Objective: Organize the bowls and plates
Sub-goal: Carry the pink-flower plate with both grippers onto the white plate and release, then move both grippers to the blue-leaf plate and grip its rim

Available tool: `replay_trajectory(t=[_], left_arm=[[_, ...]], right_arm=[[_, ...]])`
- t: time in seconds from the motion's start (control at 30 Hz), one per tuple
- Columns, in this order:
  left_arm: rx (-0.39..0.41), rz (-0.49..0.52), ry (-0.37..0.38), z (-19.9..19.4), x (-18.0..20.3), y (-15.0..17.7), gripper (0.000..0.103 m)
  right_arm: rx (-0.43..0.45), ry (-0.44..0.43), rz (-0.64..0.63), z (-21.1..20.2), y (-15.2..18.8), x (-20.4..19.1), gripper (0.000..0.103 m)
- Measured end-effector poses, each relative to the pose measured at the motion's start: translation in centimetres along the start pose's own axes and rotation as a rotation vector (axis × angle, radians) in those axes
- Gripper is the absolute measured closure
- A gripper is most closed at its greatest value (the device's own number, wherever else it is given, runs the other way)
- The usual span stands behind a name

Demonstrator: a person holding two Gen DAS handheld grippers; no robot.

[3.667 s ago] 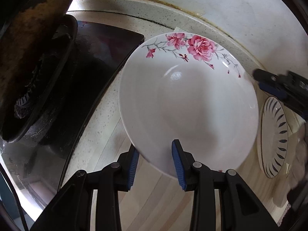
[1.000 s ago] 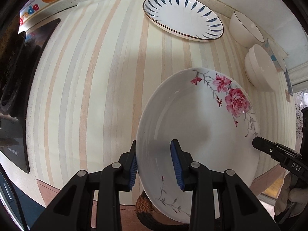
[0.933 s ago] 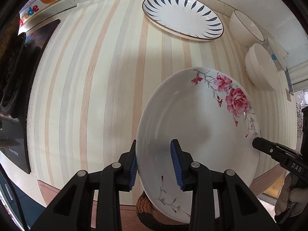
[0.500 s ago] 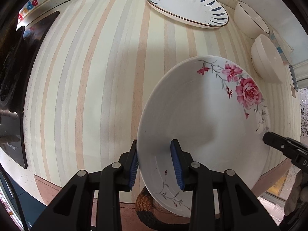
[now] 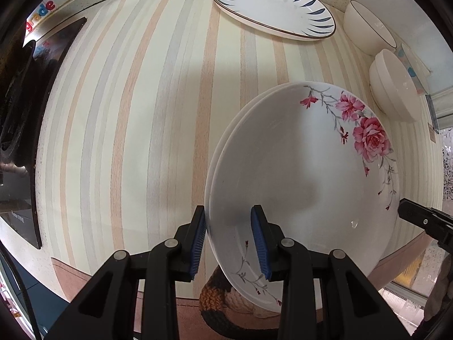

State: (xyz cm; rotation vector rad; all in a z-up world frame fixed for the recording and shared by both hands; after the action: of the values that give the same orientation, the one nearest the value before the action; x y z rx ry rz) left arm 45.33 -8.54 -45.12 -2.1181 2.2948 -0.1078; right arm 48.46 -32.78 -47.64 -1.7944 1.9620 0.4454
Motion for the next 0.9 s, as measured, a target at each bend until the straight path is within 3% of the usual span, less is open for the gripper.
replay_trajectory(t=[0.17,0.4,0.53,0.6,0.7,0.9], left_arm=[[0.013,0.002,-0.009,-1.3,0.1,-0.4,0.073],[0.079,-0.008,0.007,-6.3,-0.1,-2.5,0.073],[0.122,-0.023,0.041,-8.7,-0.8,-6.2,0.073],[0.145,-0.027,0.04,-9.2,-1.2,-8.5,0.073],[0.167,-0.041,0.018,-9.1,-2.2,-13.0,0.073],[0.101,-0.054,0.019,-5.5,-3.4,-19.7,0.073]], right_arm=[[0.015,0.0,0.006,-1.0,0.0,0.1,0.086],[0.06,-0.039,0.002,-3.3,-1.9,-1.1,0.086],[0.091,-0.066,-0.021,-4.5,-4.6,-3.1,0.084],[0.111,-0.075,-0.035,-5.0,-6.7,-4.3,0.074],[0.147,-0.064,-0.051,-5.3,-10.3,-5.7,0.071],[0.148,0.017,0.016,-3.4,-18.3,-5.3,0.071]])
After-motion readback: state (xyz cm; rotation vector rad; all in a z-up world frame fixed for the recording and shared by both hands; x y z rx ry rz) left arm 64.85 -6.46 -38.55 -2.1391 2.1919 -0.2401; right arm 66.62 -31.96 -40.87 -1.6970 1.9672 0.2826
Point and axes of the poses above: each gripper's, at about its wrist camera, not at the fingertips, and z roughly the way its jaws point, x to its right, y to its underside, the point moved 4 cm from there along z, roughly the way its jaws point, and after that the axes turned 4 degrees about -y, right-handed, at the moved point
